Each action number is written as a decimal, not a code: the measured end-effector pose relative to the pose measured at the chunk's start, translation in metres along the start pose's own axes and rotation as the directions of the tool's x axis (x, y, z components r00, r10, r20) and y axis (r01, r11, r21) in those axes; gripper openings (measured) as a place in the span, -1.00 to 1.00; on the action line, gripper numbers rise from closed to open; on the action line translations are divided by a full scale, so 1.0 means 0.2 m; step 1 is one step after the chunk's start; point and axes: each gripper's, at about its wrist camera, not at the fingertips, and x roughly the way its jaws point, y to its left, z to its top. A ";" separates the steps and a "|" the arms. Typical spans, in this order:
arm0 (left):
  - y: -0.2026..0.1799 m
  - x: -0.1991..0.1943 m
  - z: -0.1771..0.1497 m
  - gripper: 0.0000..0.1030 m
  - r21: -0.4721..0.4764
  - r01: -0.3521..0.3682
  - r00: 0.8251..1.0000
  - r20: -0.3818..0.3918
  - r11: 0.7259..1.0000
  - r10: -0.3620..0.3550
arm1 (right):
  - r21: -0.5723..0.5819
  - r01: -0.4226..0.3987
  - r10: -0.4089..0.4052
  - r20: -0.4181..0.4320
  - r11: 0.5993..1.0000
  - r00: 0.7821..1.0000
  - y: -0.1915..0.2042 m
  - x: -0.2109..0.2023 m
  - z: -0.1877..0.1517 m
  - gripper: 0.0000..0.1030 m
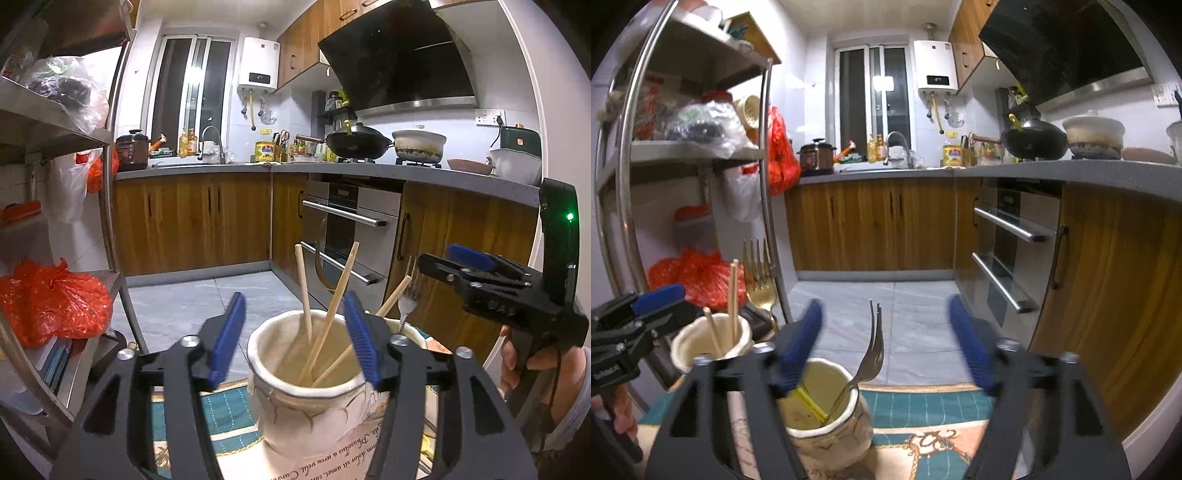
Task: Organize utensils
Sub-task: 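Move both open tools back down over the utensils on the cloth, then grasp a chopstick with the left tool while the right tool grasps a yellow spoon, then lift the chopstick toward the tall cup while the right tool carries the yellow spoon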
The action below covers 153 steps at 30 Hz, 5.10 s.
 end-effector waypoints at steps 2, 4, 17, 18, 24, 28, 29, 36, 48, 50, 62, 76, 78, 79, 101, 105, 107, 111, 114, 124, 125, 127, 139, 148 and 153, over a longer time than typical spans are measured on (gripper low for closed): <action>0.00 -0.03 0.00 0.60 0.002 -0.023 1.000 0.012 1.000 0.023 | 0.023 -0.012 0.012 -0.006 1.000 1.000 -0.03 -0.03 0.01 0.81; 0.00 -0.07 -0.01 0.86 -0.011 -0.046 0.998 0.032 0.999 0.046 | 0.053 -0.027 0.028 -0.004 0.998 1.000 -0.06 -0.07 0.01 0.87; -0.08 -0.20 -0.09 0.89 -0.012 -0.042 0.999 -0.030 0.999 0.042 | 0.101 0.014 0.000 -0.136 0.995 0.991 -0.17 -0.21 -0.13 0.90; -0.08 -0.21 -0.10 0.89 -0.014 -0.036 0.999 -0.037 0.999 0.035 | 0.111 0.010 0.007 -0.149 0.994 0.989 -0.18 -0.22 -0.14 0.90; -0.16 -0.29 -0.18 0.89 0.026 -0.015 0.997 -0.080 1.000 0.017 | 0.085 0.012 0.005 -0.196 0.996 0.981 -0.17 -0.28 -0.23 0.90; -0.18 -0.34 -0.24 0.89 0.009 -0.016 0.993 -0.119 1.000 0.017 | 0.046 0.004 0.007 -0.238 0.999 0.971 -0.14 -0.32 -0.29 0.90; -0.18 -0.35 -0.25 0.89 0.001 -0.014 0.992 -0.129 1.000 0.014 | 0.043 -0.001 0.012 -0.248 0.999 0.969 -0.13 -0.33 -0.31 0.90; -0.16 -0.34 -0.30 0.89 -0.016 -0.044 0.984 -0.172 0.999 0.040 | 0.074 -0.058 0.083 -0.391 0.996 0.917 -0.01 -0.32 -0.48 0.90; -0.17 -0.32 -0.31 0.89 -0.005 -0.049 0.979 -0.199 0.999 0.047 | -0.062 -0.129 0.083 -0.480 0.990 0.873 0.22 -0.30 -0.57 0.13; -0.17 -0.32 -0.32 0.89 -0.005 -0.047 0.979 -0.200 0.999 0.045 | -0.058 -0.147 0.099 -0.498 0.987 0.861 0.23 -0.29 -0.59 -0.01; -0.18 -0.32 -0.32 0.89 0.005 -0.042 0.978 -0.206 0.999 0.042 | -0.001 -0.179 0.146 -0.574 0.984 0.806 0.25 -0.21 -0.66 -0.42; -0.20 -0.30 -0.34 0.89 0.012 -0.037 0.975 -0.219 0.999 0.039 | 0.044 -0.193 0.184 -0.559 0.980 0.808 0.23 -0.22 -0.63 -0.79; -0.20 -0.30 -0.34 0.89 0.017 -0.034 0.974 -0.226 0.999 0.037 | 0.048 -0.196 0.190 -0.552 0.979 0.812 0.22 -0.23 -0.62 -0.80; -0.21 -0.30 -0.34 0.89 0.019 -0.029 0.973 -0.229 0.999 0.032 | 0.057 -0.198 0.197 -0.544 0.979 0.816 0.21 -0.24 -0.60 -0.80; -0.71 0.03 -0.59 -0.01 -0.007 0.037 0.820 -0.571 0.999 -0.034 | 0.142 -0.111 0.159 -0.389 0.984 0.908 -0.10 -0.36 -0.39 -0.80; -0.74 0.04 -0.61 -0.44 0.056 -0.002 0.826 -0.562 0.998 0.033 | 0.143 -0.111 0.159 -0.394 0.984 0.905 -0.11 -0.37 -0.40 -0.80; -0.74 0.04 -0.60 -0.77 0.063 -0.001 0.822 -0.569 0.998 0.037 | 0.132 -0.111 0.155 -0.398 0.985 0.904 -0.11 -0.36 -0.41 -0.80; -0.68 0.01 -0.59 -0.84 0.050 0.015 0.811 -0.585 0.999 0.017 | 0.136 -0.111 0.158 -0.405 0.984 0.900 -0.11 -0.36 -0.41 -0.80; -0.63 -0.02 -0.58 -0.88 0.060 0.040 0.798 -0.602 0.997 0.004 | 0.139 -0.114 0.161 -0.407 0.984 0.899 -0.11 -0.36 -0.41 -0.80; -0.54 -0.13 -0.61 -0.83 0.130 0.123 0.748 -0.664 0.984 -0.006 | 0.137 -0.120 0.167 -0.413 0.983 0.895 -0.09 -0.34 -0.42 -0.80; -0.54 -0.13 -0.61 -0.80 0.131 0.120 0.752 -0.659 0.984 -0.004 | 0.137 -0.121 0.167 -0.413 0.983 0.895 -0.08 -0.34 -0.42 -0.80; -0.54 -0.13 -0.61 -0.75 0.122 0.105 0.767 -0.642 0.987 -0.002 | 0.135 -0.122 0.168 -0.414 0.983 0.895 -0.08 -0.34 -0.42 -0.80; -0.49 -0.11 -0.55 -0.89 0.103 0.105 0.820 -0.571 0.989 -0.028 | 0.128 -0.161 0.197 -0.355 0.979 0.914 -0.06 -0.40 -0.39 -0.80; -0.41 -0.39 -0.28 -0.89 0.073 0.154 0.940 -0.319 0.985 -0.123 | 0.125 -0.182 0.209 -0.259 0.975 0.943 -0.03 -0.43 -0.32 -0.80; -0.32 -0.48 -0.16 -0.89 0.056 0.130 0.972 -0.203 0.990 -0.116 | 0.128 -0.190 0.216 -0.239 0.974 0.947 -0.01 -0.43 -0.29 -0.80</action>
